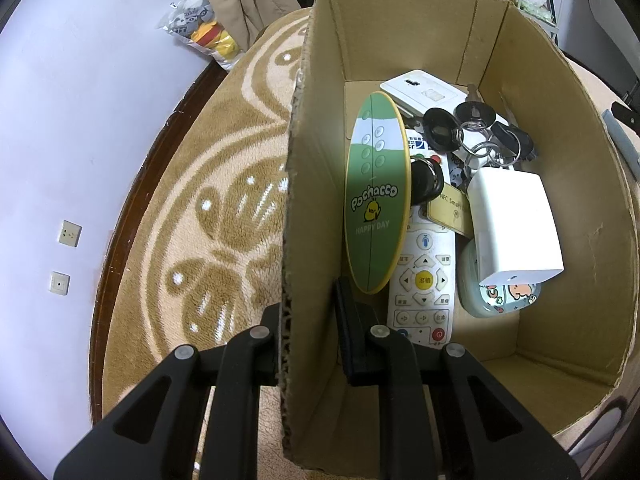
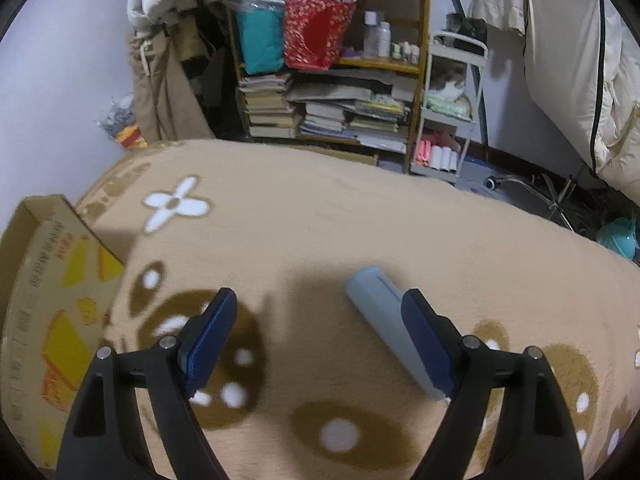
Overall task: Organize rigid objects
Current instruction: 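Move the right gripper to the light-blue cylinder and grasp it, then carry the light-blue cylinder into the box and release it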
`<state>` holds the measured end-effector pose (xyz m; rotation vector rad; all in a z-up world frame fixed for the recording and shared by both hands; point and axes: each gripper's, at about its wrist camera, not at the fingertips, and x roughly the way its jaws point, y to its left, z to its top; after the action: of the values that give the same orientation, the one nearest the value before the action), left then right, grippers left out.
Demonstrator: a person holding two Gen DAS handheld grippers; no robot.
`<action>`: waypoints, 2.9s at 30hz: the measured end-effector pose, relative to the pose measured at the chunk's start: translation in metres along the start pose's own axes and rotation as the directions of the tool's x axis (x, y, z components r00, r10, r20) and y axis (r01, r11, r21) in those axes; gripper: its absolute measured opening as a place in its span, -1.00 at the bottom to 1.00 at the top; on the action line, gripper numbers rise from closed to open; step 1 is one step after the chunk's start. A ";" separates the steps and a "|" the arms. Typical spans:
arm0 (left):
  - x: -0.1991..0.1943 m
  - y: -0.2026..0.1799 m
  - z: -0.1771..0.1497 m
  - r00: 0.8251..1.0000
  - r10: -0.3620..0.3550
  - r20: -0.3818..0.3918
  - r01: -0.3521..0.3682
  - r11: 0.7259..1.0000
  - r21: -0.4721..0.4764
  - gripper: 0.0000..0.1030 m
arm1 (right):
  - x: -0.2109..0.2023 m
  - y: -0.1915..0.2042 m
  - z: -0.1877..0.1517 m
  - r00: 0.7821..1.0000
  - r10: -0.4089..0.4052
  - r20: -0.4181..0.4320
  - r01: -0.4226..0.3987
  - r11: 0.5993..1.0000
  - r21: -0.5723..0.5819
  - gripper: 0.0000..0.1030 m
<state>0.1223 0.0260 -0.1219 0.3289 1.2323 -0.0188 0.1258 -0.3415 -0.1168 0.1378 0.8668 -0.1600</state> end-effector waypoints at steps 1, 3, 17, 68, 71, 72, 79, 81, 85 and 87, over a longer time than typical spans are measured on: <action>0.000 0.000 0.000 1.000 0.000 0.001 0.000 1.000 0.001 -0.68 | 0.004 -0.005 -0.001 1.000 -0.004 -0.009 0.004 1.000 0.005 0.72; 0.000 0.000 0.000 1.000 0.000 0.001 0.000 1.000 0.000 -0.68 | 0.009 -0.013 -0.002 1.000 -0.015 -0.024 0.016 1.000 0.014 0.72; 0.001 -0.001 0.001 1.000 0.004 0.001 -0.004 1.000 0.004 -0.68 | 0.043 -0.048 -0.018 0.989 -0.109 -0.103 0.109 0.994 -0.003 0.18; 0.001 -0.003 0.000 1.000 0.009 0.003 -0.009 1.000 0.004 -0.68 | -0.101 0.112 0.001 0.939 0.287 0.190 -0.284 0.958 -0.044 -0.41; 0.001 -0.002 0.000 1.000 0.006 0.002 -0.006 1.000 0.002 -0.68 | -0.106 0.131 0.000 0.926 0.330 0.183 -0.322 0.944 -0.073 -0.41; 0.001 -0.002 0.000 1.000 0.005 0.002 -0.005 1.000 0.001 -0.68 | -0.107 0.136 -0.001 0.923 0.338 0.182 -0.328 0.941 -0.082 -0.41; 0.000 -0.001 -0.001 1.000 -0.005 0.000 0.005 1.000 -0.008 -0.68 | -0.103 0.173 -0.017 0.912 0.387 0.136 -0.372 0.920 -0.127 -0.41; 0.000 0.000 0.000 1.000 -0.011 -0.001 0.011 1.000 -0.012 -0.68 | -0.100 0.179 -0.020 0.911 0.395 0.120 -0.380 0.916 -0.130 -0.41; 0.000 0.001 0.000 1.000 -0.016 -0.001 0.016 1.000 -0.013 -0.68 | -0.094 0.187 -0.024 0.911 0.400 0.098 -0.386 0.913 -0.134 -0.41; 0.001 0.001 0.000 1.000 -0.017 -0.001 0.017 1.000 -0.014 -0.68 | -0.092 0.192 -0.027 0.912 0.402 0.088 -0.388 0.911 -0.138 -0.41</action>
<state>0.1231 0.0274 -0.1219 0.3057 1.2360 -0.0246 0.0845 -0.1410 -0.0526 0.1899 0.7149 0.2622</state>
